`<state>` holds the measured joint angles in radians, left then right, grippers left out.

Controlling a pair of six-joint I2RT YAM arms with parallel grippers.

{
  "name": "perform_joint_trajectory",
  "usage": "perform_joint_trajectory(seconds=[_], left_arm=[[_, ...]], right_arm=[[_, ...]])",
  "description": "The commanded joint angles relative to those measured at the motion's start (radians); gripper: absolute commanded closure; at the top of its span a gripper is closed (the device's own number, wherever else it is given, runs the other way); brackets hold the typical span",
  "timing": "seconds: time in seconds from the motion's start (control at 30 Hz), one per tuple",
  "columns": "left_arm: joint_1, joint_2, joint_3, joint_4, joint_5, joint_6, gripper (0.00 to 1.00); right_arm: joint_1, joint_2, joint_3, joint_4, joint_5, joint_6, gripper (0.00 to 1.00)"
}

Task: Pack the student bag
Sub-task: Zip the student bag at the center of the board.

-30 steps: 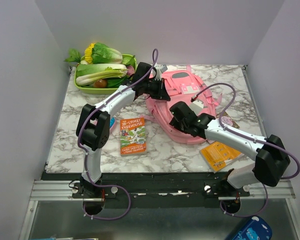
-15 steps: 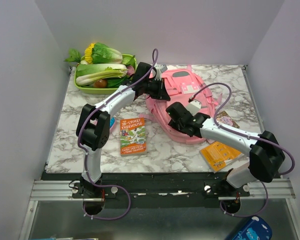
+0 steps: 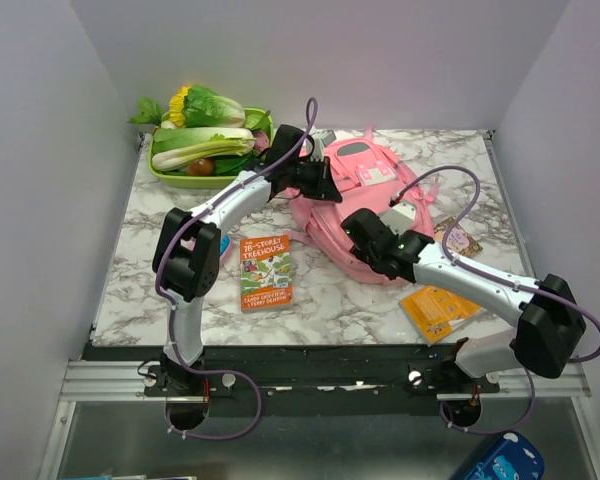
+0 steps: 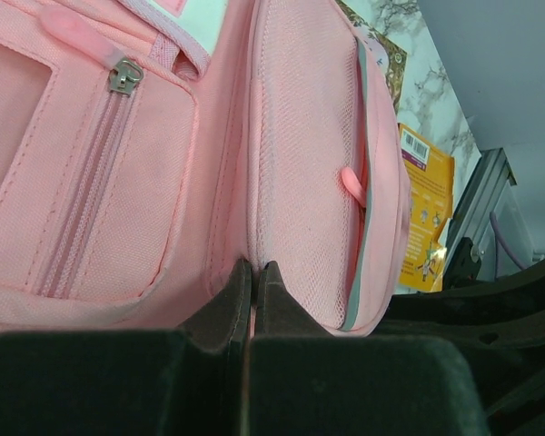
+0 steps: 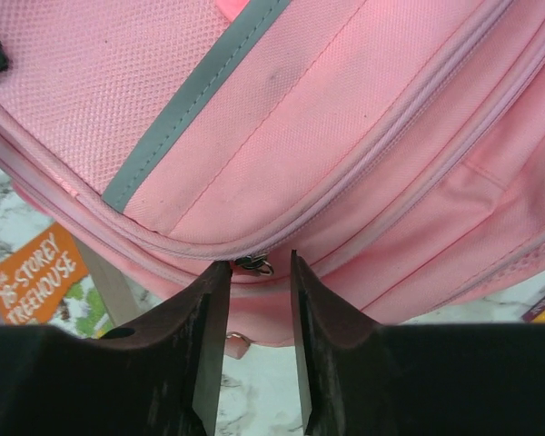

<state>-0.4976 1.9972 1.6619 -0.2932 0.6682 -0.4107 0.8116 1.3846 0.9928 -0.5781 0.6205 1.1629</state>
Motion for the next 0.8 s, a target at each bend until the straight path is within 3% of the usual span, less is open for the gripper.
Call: perform_joint_trajectory(seconds=[0.0, 0.23, 0.47, 0.77], left_arm=[[0.013, -0.078, 0.045, 0.058, 0.064, -0.020, 1.00], [0.008, -0.078, 0.041, 0.065, 0.080, -0.034, 1.00], [0.008, -0.064, 0.053, 0.052, 0.077, -0.020, 1.00], [0.013, -0.046, 0.050, 0.039, 0.064, 0.003, 1.00]], right_arm=[[-0.005, 0.043, 0.052, -0.054, 0.104, -0.022, 0.57], [0.000, 0.079, 0.058, 0.007, 0.116, -0.063, 0.58], [0.009, 0.004, -0.025, 0.083, 0.142, -0.133, 0.80], [0.018, -0.127, -0.117, 0.127, 0.156, -0.212, 0.92]])
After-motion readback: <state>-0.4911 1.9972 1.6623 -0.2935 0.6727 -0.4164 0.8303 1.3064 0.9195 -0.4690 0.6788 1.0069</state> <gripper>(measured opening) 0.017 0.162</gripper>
